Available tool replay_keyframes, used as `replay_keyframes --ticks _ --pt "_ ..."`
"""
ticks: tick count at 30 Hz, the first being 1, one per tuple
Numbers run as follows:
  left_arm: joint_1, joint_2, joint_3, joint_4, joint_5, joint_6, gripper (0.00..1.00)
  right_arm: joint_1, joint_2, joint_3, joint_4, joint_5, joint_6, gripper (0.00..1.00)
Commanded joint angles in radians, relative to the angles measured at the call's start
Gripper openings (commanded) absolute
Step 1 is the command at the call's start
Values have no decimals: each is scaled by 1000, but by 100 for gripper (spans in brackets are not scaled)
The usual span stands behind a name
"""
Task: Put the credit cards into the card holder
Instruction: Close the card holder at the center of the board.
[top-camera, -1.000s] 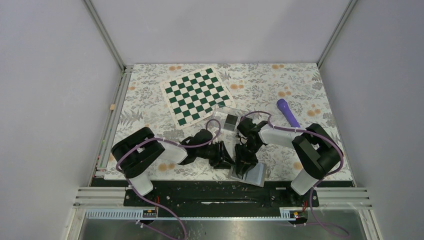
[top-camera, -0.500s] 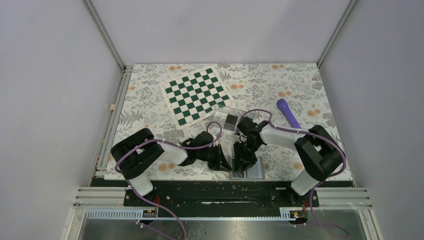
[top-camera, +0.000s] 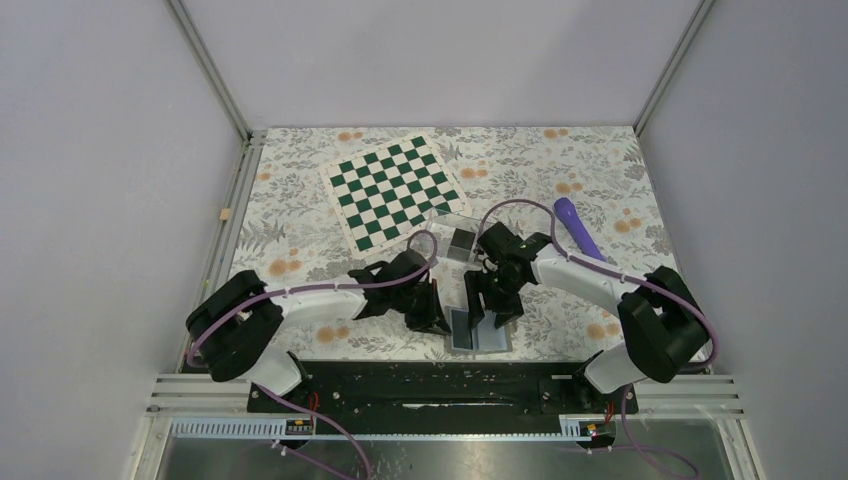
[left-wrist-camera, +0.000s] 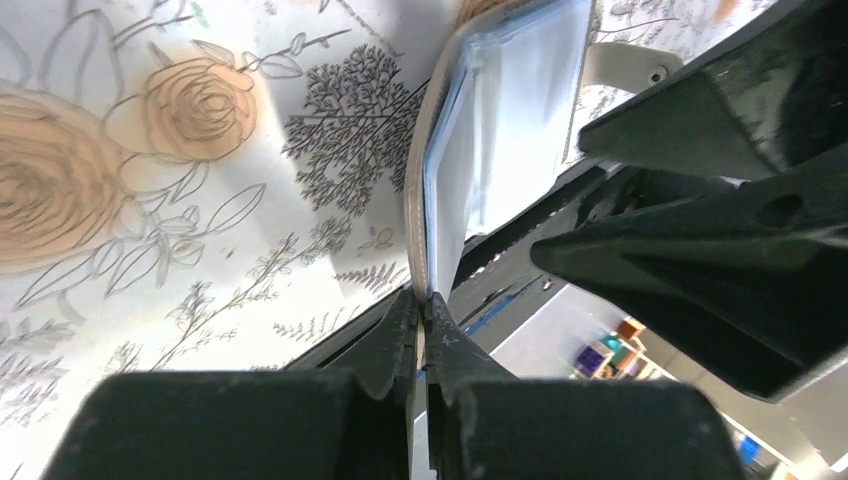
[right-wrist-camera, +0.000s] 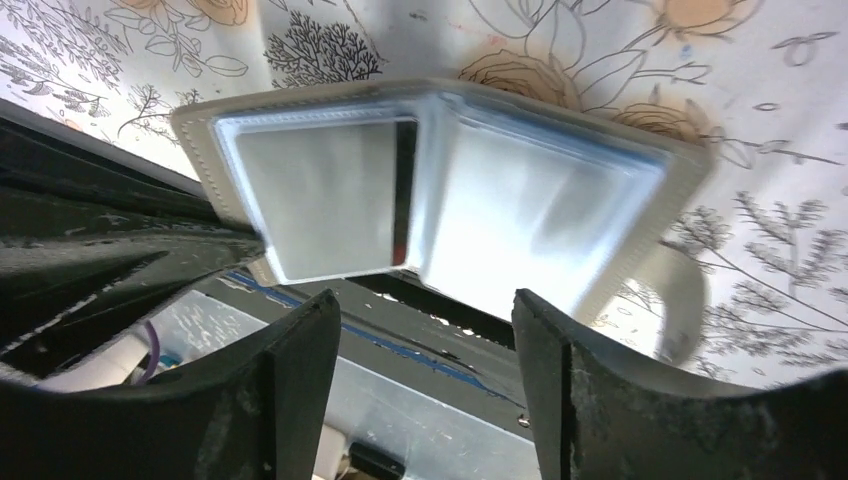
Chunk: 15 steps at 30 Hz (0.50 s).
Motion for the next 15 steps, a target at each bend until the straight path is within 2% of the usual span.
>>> replay_keyframes --ticks 1,8,15 --pt "-4 -63 113 -325 -105 125 0 8 -68 65 -87 113 -44 73" --pt "-4 -63 257 -585 -185 208 0 10 -36 103 -141 265 -76 76" --pt "-5 -41 342 -669 -200 236 0 18 53 128 -144 300 -86 71"
